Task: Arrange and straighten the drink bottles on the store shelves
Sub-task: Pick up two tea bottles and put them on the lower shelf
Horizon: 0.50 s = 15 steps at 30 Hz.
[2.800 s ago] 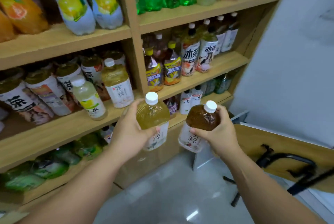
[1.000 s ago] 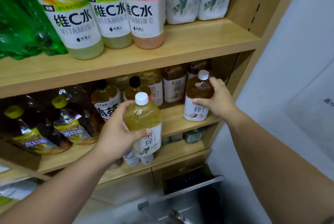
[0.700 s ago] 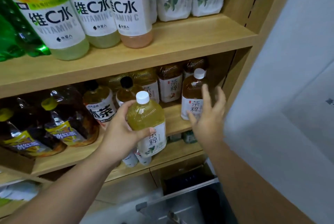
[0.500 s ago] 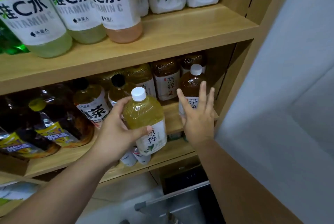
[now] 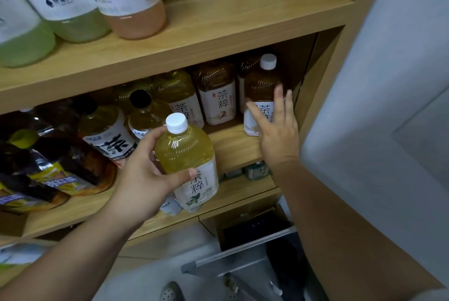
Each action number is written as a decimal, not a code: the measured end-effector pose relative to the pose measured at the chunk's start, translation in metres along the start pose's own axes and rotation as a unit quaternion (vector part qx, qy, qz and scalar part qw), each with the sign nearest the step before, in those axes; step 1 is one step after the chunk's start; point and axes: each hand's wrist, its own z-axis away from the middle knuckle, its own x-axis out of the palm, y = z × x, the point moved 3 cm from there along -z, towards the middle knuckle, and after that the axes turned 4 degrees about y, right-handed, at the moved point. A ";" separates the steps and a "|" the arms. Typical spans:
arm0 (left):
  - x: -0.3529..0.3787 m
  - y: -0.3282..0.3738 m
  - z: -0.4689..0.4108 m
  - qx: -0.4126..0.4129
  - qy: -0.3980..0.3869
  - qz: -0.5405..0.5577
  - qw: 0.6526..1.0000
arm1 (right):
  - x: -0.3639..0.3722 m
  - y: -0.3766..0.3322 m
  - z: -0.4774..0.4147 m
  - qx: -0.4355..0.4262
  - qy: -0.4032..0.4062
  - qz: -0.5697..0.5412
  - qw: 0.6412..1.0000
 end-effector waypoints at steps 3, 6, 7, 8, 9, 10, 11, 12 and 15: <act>0.006 0.001 -0.001 0.005 0.005 0.005 1.000 | -0.003 0.000 0.010 0.027 -0.011 -0.048 0.998; 0.013 0.001 -0.003 -0.001 0.012 0.022 1.000 | -0.008 -0.012 0.035 0.123 -0.020 -0.094 0.988; 0.016 0.001 -0.005 -0.001 0.011 0.026 1.000 | -0.008 -0.018 0.044 0.147 -0.030 -0.115 0.982; 0.018 0.000 -0.006 -0.001 0.010 0.029 1.000 | -0.007 -0.024 0.051 0.157 -0.050 -0.137 0.977; 0.021 0.000 -0.008 0.000 0.008 0.032 0.999 | -0.005 -0.029 0.056 0.156 -0.077 -0.159 0.972; 0.023 -0.001 -0.010 0.001 0.006 0.033 0.999 | -0.003 -0.033 0.058 0.151 -0.104 -0.181 0.966; 0.026 -0.001 -0.011 0.002 0.003 0.033 0.999 | -0.002 -0.034 0.057 0.150 -0.125 -0.199 0.960; 0.028 -0.001 -0.012 0.004 0.001 0.031 0.999 | 0.000 -0.034 0.054 0.153 -0.138 -0.210 0.956; 0.034 0.004 -0.014 0.008 -0.005 0.022 1.000 | 0.008 -0.027 0.042 0.160 -0.158 -0.210 0.952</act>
